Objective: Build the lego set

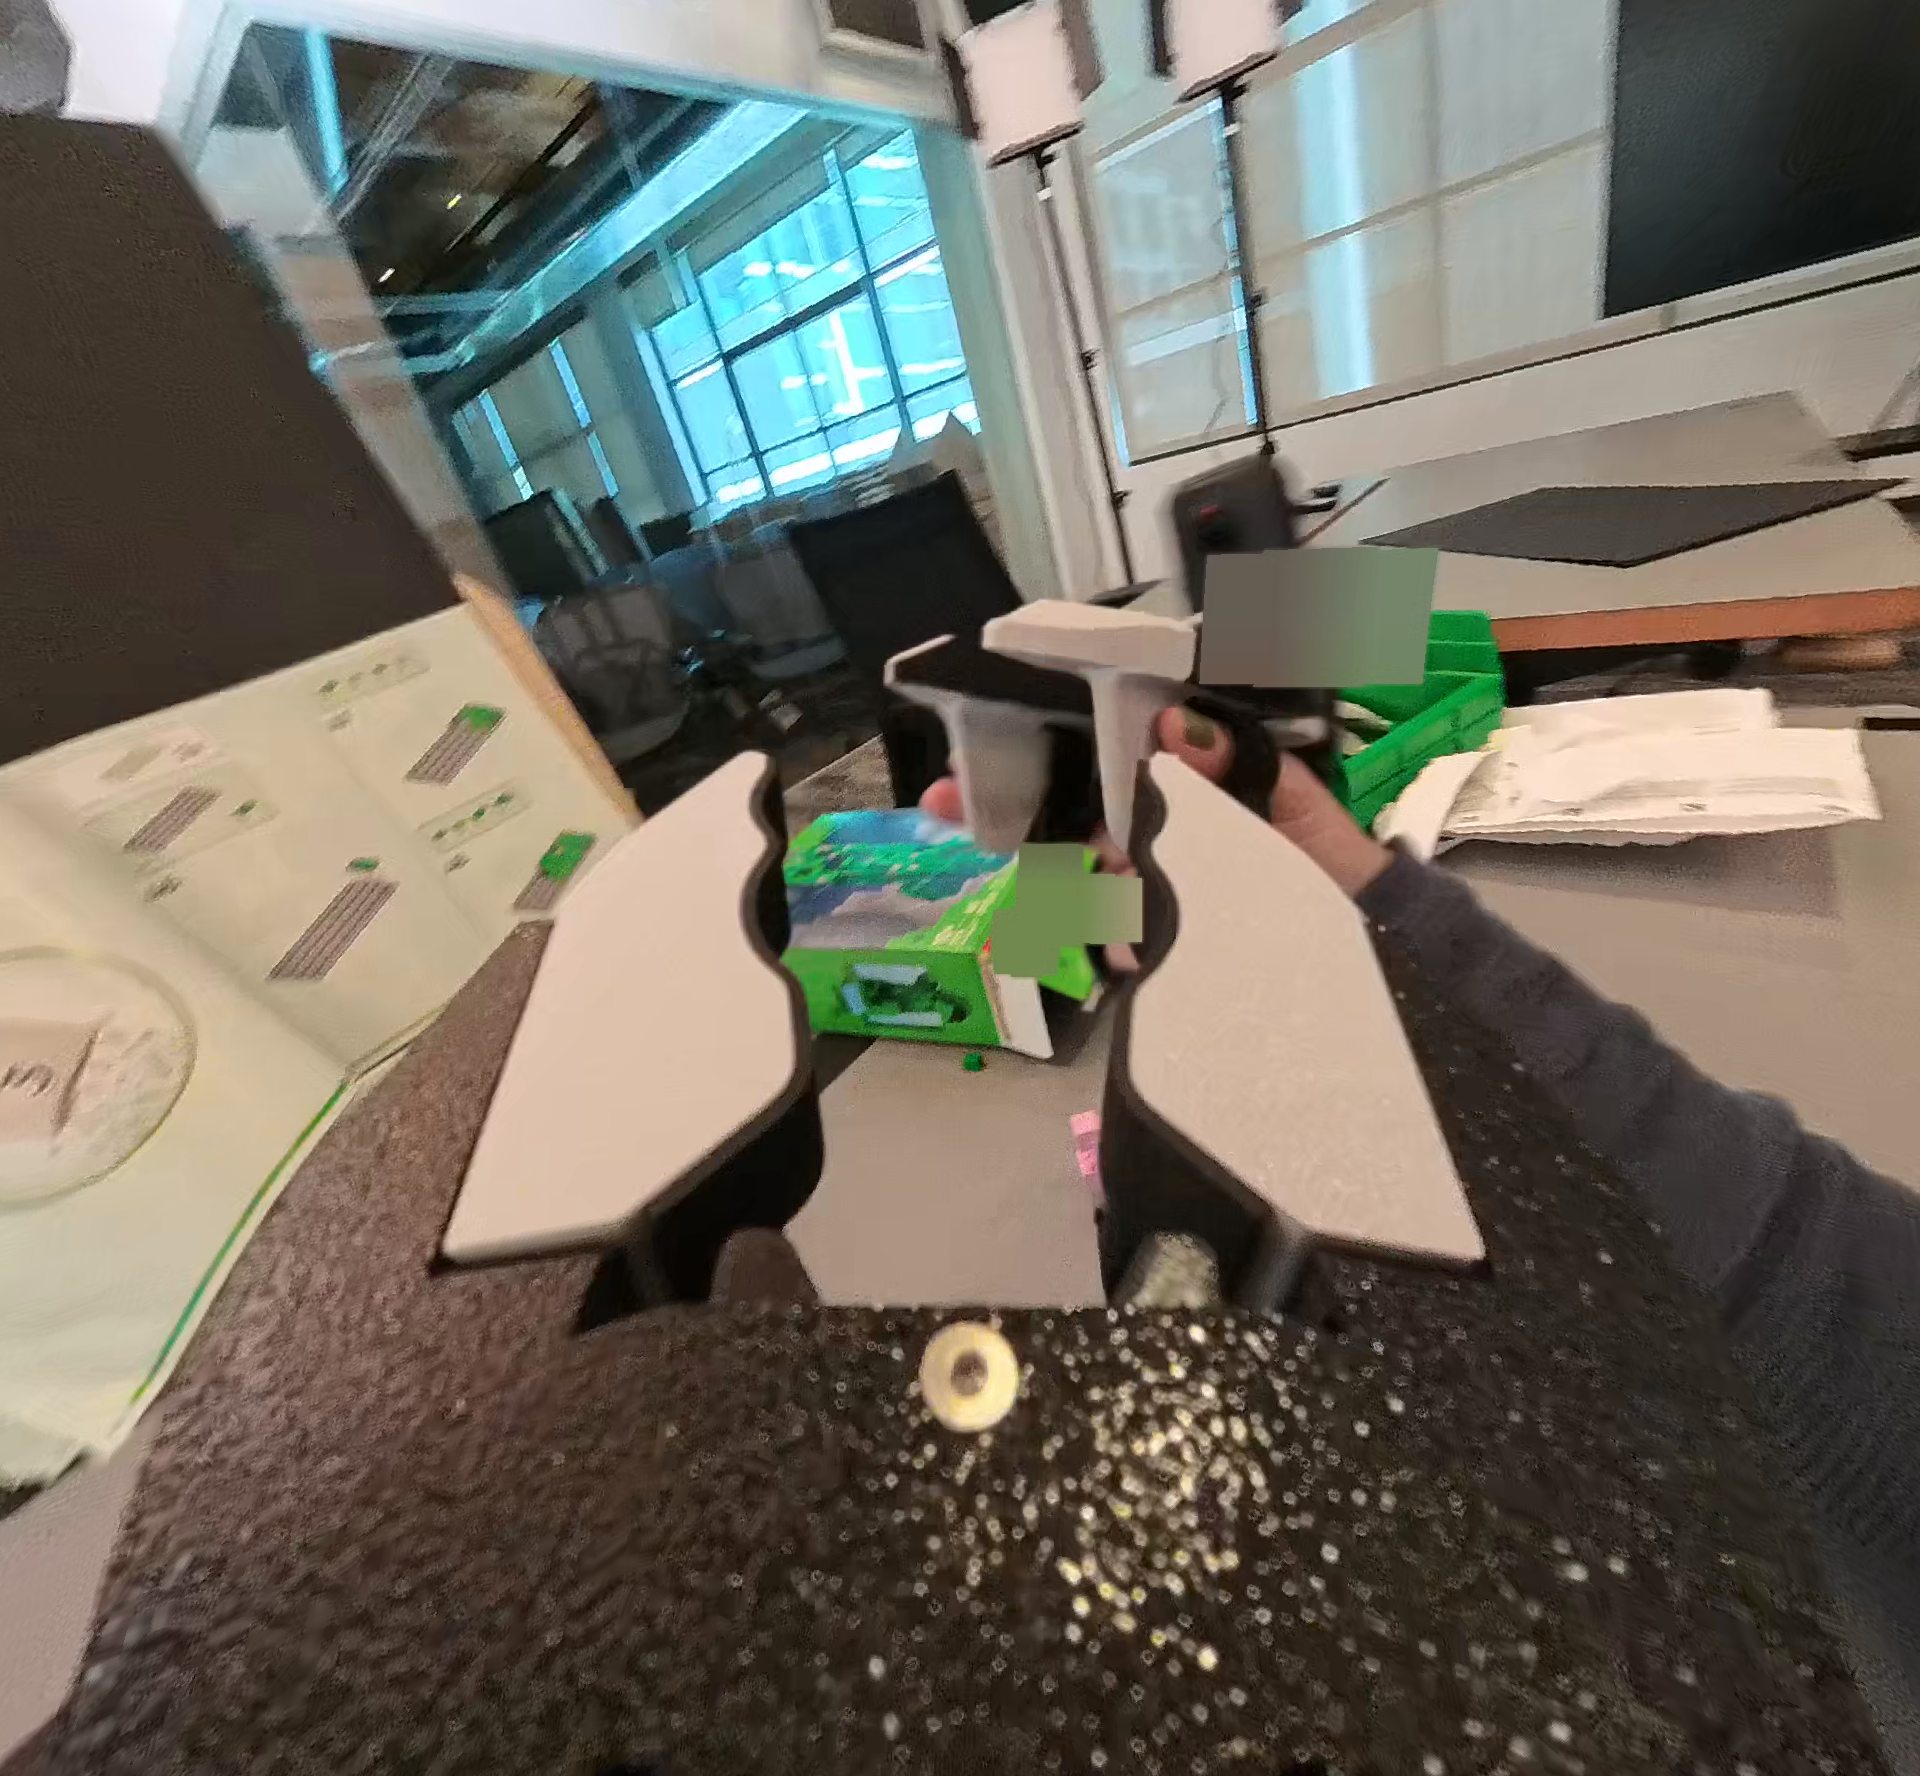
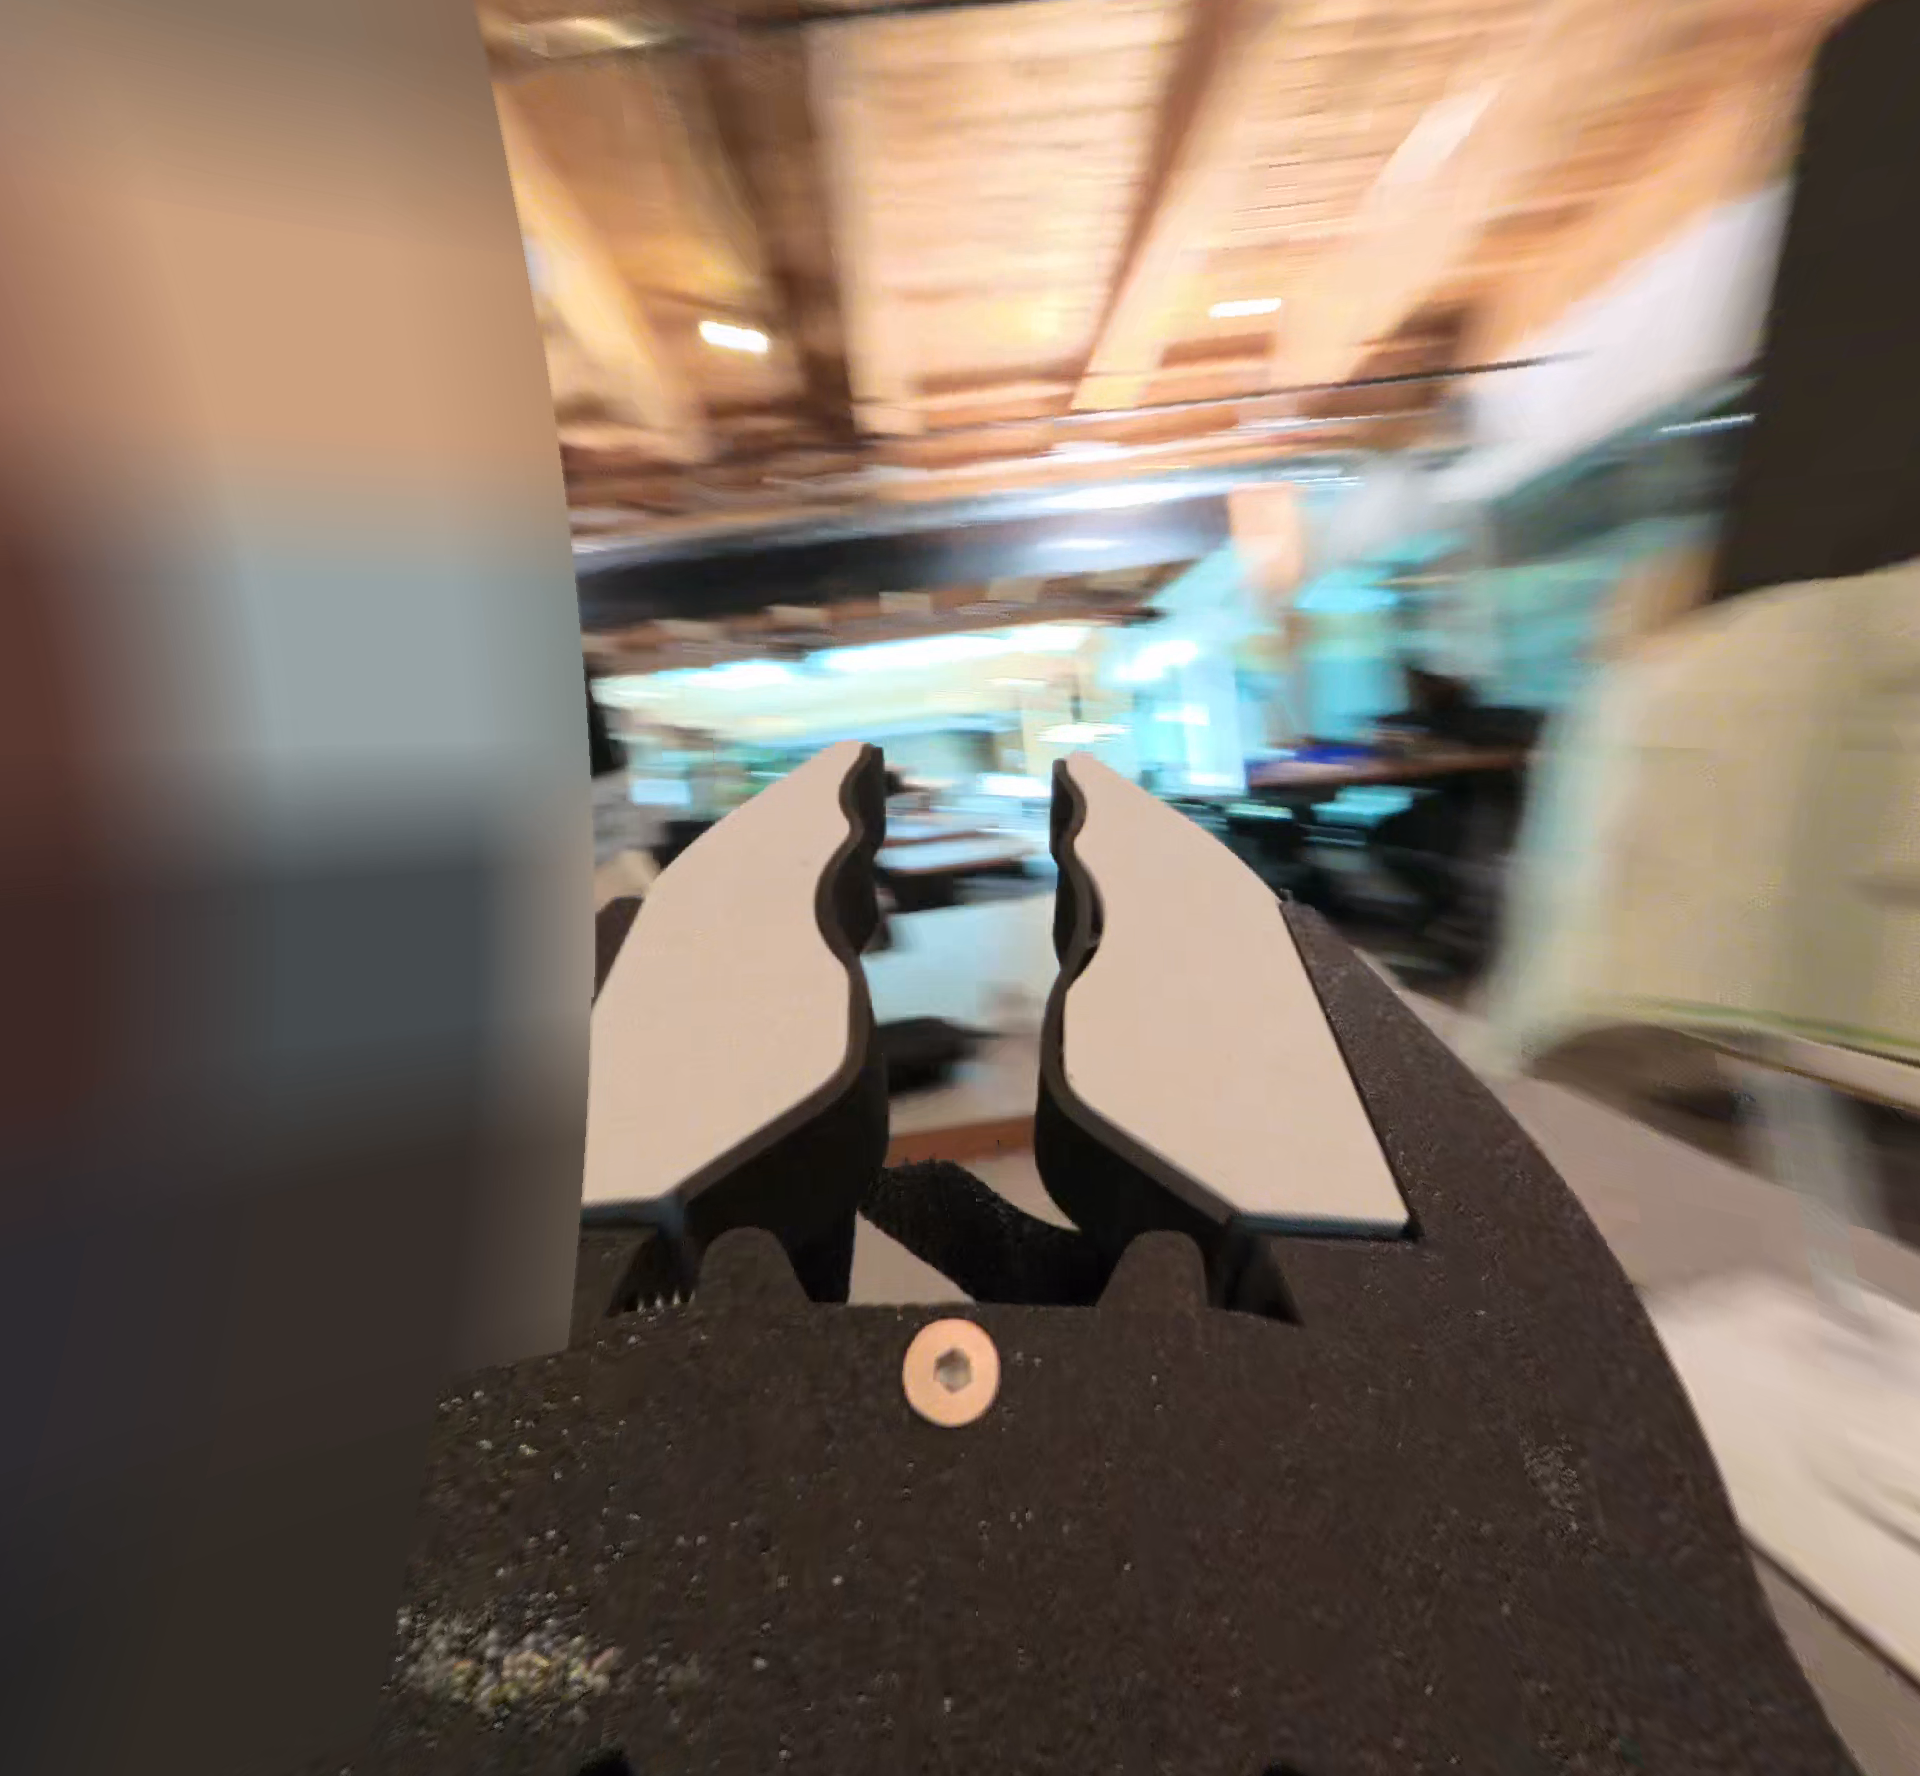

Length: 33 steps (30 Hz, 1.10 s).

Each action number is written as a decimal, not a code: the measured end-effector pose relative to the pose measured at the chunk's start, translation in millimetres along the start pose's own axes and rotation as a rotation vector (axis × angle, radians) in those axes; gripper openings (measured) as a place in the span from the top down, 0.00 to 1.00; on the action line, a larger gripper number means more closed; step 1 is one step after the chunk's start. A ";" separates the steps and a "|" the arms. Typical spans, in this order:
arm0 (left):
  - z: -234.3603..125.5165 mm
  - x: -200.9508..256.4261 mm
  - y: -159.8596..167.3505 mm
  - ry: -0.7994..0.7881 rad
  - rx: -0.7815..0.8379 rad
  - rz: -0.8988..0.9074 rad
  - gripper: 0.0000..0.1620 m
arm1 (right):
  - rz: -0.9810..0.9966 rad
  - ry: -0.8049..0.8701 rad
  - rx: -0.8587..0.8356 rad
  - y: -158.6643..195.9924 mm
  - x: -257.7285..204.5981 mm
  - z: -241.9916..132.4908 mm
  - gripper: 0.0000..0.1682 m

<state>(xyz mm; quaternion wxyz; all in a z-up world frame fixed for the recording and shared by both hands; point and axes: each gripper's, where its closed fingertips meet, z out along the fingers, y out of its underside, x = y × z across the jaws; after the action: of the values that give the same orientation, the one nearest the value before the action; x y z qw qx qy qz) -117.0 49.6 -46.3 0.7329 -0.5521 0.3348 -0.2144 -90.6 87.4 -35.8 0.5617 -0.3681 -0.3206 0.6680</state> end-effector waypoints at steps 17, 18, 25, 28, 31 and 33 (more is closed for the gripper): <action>-14.7 -63.2 45.7 -0.202 -0.232 -0.265 0.36 | -0.531 1.188 -0.355 -26.4 93.7 -95.5 0.75; -15.4 -64.4 48.9 -0.208 -0.251 -0.270 0.34 | -0.538 1.218 -0.361 -27.1 95.8 -100.2 0.75; -16.4 -73.8 68.9 -0.230 -0.332 -0.316 0.25 | -0.612 1.393 -0.428 -30.7 108.2 -131.7 0.93; -16.2 -74.9 71.4 -0.231 -0.339 -0.326 0.23 | -0.648 1.428 -0.447 -31.1 110.8 -138.9 1.00; -15.1 -74.9 70.5 -0.233 -0.330 -0.322 0.23 | -0.696 1.484 -0.413 -38.7 110.0 -144.2 0.93; -14.1 -73.9 71.1 -0.233 -0.334 -0.312 0.24 | -0.725 1.466 -0.402 -40.8 107.1 -140.2 1.00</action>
<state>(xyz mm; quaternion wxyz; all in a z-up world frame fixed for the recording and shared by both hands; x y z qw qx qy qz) -181.8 111.9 -97.6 0.6231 -0.7316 0.1896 -0.2016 39.4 201.8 -89.0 0.7311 -0.6761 -0.0857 -0.0317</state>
